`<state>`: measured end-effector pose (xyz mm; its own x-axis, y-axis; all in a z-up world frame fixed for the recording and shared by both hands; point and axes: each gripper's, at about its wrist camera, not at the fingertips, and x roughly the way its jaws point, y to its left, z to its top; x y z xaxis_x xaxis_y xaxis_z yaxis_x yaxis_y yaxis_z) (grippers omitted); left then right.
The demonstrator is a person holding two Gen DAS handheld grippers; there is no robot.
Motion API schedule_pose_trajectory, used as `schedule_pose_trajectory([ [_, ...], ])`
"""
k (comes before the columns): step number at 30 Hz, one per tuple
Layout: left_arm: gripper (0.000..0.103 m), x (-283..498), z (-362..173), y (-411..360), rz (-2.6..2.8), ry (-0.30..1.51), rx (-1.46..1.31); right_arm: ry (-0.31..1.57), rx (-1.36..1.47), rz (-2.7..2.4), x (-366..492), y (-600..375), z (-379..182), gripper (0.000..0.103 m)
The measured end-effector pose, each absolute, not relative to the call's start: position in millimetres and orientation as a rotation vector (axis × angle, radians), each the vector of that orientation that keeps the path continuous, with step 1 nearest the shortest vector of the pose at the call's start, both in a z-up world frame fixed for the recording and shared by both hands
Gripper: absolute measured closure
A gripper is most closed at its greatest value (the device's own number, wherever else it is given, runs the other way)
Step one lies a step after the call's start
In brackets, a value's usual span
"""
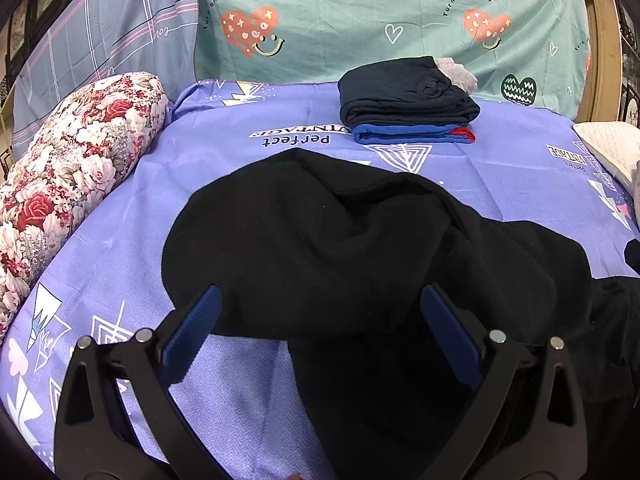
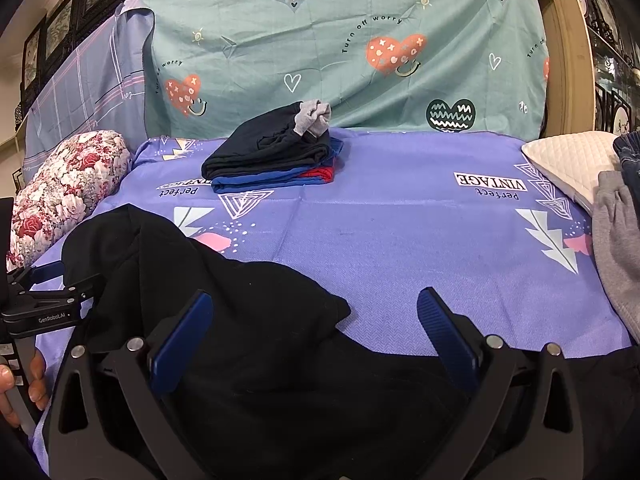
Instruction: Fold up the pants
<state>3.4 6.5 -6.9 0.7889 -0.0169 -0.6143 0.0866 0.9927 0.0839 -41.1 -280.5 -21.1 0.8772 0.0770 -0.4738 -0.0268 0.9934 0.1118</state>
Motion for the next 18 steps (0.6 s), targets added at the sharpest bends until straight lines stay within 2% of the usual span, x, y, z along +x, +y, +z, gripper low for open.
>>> schedule_pose_trajectory([
  [18, 0.002, 4.0, -7.0, 5.6, -0.056, 0.661, 0.107, 0.5, 0.103, 0.053, -41.0, -279.0, -20.0, 0.001],
])
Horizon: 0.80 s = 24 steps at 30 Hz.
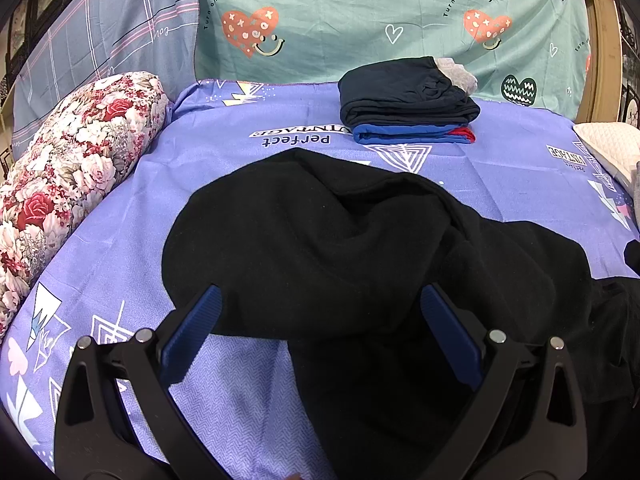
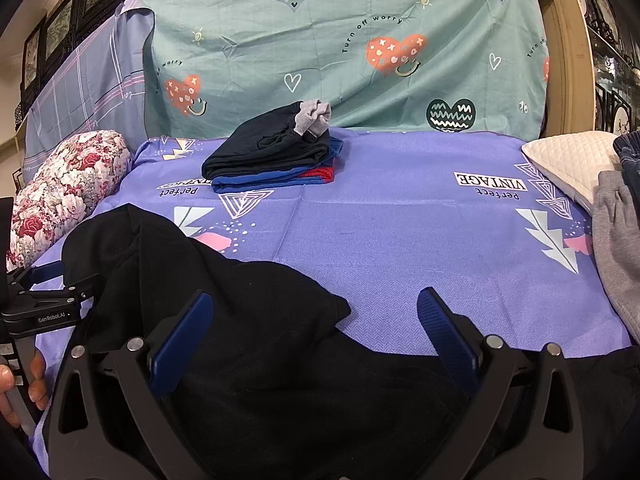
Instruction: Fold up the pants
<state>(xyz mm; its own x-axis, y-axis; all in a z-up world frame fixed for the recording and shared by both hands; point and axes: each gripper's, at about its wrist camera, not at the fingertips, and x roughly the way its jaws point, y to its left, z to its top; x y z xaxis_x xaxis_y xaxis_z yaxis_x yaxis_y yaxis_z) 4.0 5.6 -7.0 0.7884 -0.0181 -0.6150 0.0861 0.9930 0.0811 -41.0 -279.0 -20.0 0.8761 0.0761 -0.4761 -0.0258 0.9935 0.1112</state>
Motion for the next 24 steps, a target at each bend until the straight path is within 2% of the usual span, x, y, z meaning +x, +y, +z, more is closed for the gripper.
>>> schedule_pose_trajectory([
  [24, 0.002, 1.5, -5.4, 2.8, -0.059, 0.656, 0.105, 0.501, 0.102, 0.053, -40.8, -278.7, -19.5, 0.001],
])
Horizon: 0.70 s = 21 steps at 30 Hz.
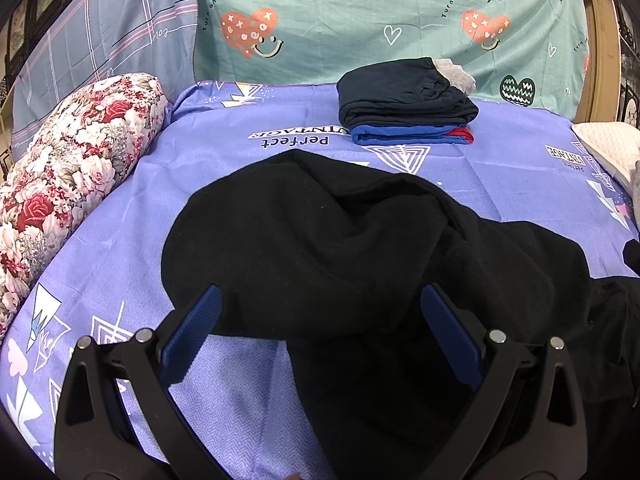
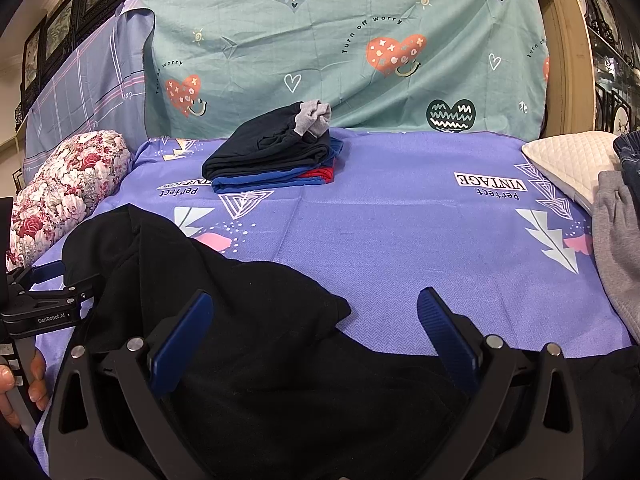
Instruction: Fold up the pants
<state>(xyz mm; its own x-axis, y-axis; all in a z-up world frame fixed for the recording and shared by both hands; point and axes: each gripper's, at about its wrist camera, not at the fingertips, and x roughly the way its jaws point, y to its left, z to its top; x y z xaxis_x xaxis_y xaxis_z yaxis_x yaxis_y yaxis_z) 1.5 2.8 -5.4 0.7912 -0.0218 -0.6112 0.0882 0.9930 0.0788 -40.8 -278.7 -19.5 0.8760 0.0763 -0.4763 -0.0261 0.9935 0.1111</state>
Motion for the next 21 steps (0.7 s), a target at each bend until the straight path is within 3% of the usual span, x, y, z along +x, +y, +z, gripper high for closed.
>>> schedule_pose_trajectory([
  [16, 0.002, 0.3, -1.9, 6.2, -0.052, 0.657, 0.102, 0.506, 0.1, 0.052, -40.3, -277.8, -19.8, 0.001],
  [21, 0.002, -34.7, 25.2, 54.5, -0.056, 0.634, -0.001, 0.561, -0.057, 0.198, -42.3, -234.5, -2.0, 0.001],
])
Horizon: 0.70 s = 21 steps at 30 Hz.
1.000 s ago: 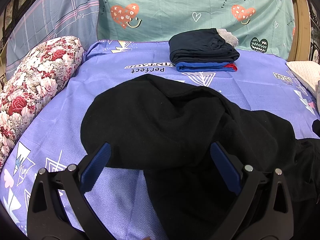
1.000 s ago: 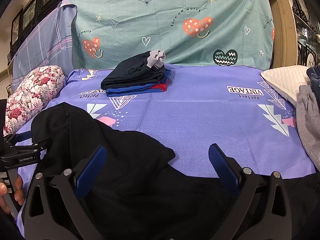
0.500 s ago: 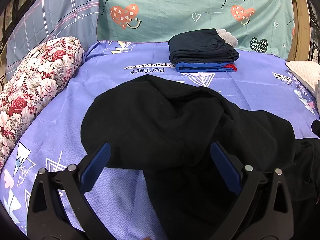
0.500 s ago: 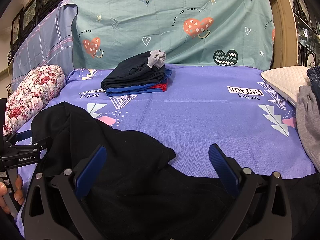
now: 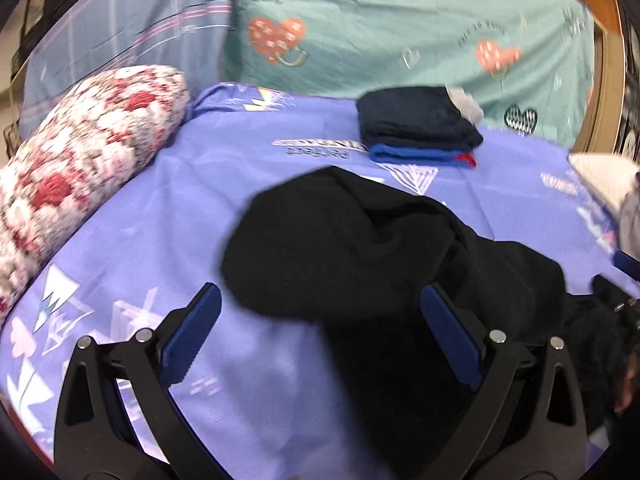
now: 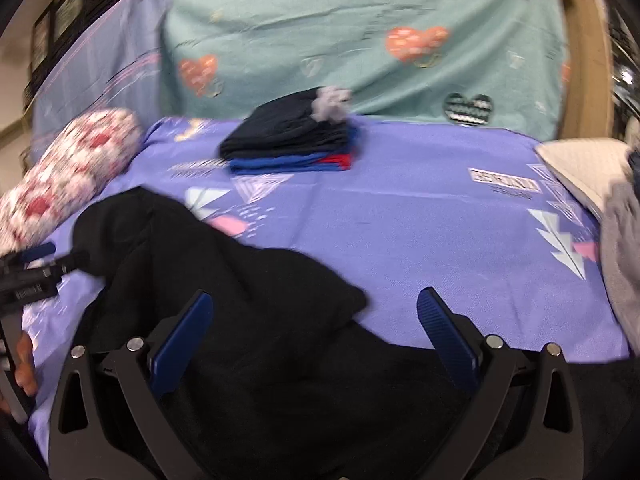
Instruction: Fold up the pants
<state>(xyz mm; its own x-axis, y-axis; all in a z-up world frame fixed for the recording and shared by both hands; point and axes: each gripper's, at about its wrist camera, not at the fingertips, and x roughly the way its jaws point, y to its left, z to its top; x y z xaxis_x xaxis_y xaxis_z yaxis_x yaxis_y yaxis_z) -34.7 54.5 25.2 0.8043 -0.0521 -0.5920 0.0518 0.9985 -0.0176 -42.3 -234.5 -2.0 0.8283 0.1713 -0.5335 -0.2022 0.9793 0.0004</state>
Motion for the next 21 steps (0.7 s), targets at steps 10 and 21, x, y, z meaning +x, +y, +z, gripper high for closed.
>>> schedule_pose_trajectory([
  [10, 0.002, -95.5, 42.5, 179.2, 0.186, 0.655, -0.14, 0.535, -0.879, 0.593, -4.4, 0.6, 0.3, 0.001],
  [21, 0.002, -77.6, 26.3, 146.8, 0.007, 0.774, -0.118, 0.857, -0.227, 0.57, 129.5, -109.2, 55.6, 0.097],
])
